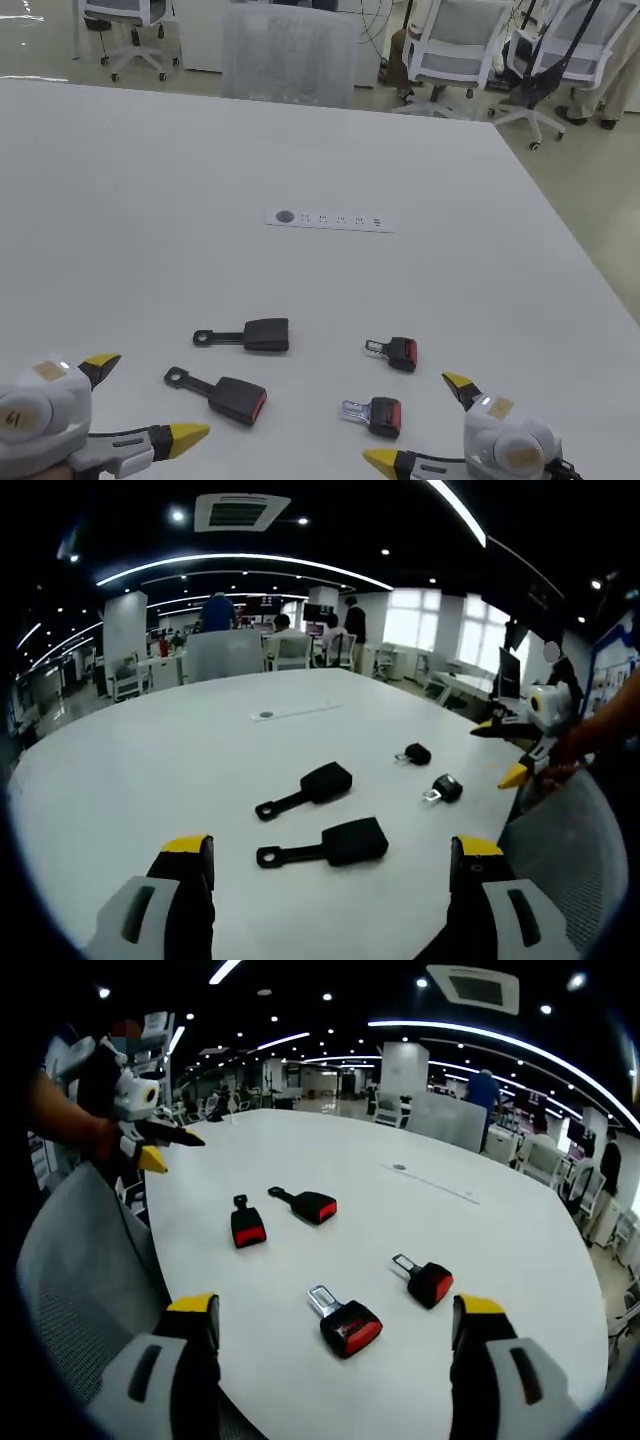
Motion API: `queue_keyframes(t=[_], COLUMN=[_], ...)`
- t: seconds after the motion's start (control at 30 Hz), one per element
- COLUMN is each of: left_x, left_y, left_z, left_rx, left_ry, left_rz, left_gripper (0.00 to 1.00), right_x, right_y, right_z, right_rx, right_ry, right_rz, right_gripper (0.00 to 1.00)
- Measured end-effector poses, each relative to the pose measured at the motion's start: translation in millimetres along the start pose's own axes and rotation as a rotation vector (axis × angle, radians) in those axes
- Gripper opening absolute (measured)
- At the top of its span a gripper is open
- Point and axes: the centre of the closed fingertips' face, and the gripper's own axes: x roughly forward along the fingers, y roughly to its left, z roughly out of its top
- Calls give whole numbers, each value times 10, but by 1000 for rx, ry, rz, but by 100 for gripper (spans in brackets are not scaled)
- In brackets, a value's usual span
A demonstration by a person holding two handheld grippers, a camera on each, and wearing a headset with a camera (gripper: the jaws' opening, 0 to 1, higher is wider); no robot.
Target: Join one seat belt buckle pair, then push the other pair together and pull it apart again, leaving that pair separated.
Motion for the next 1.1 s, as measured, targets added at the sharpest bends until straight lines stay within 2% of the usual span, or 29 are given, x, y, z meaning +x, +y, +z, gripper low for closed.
queue_keyframes(t=[0.4,1.1], left_x=[25,44], left_y=[-42,-11], left_z=[-20,-56], left_rx=[7,7], left_ry=[5,18], left_rz=[-10,-12], left_gripper=[100,100], right_x=[-26,23], right_y=[51,67], right_z=[-45,-64], right_rx=[5,12], right_ry=[9,16], right_rz=[6,13], right_gripper=[98,97])
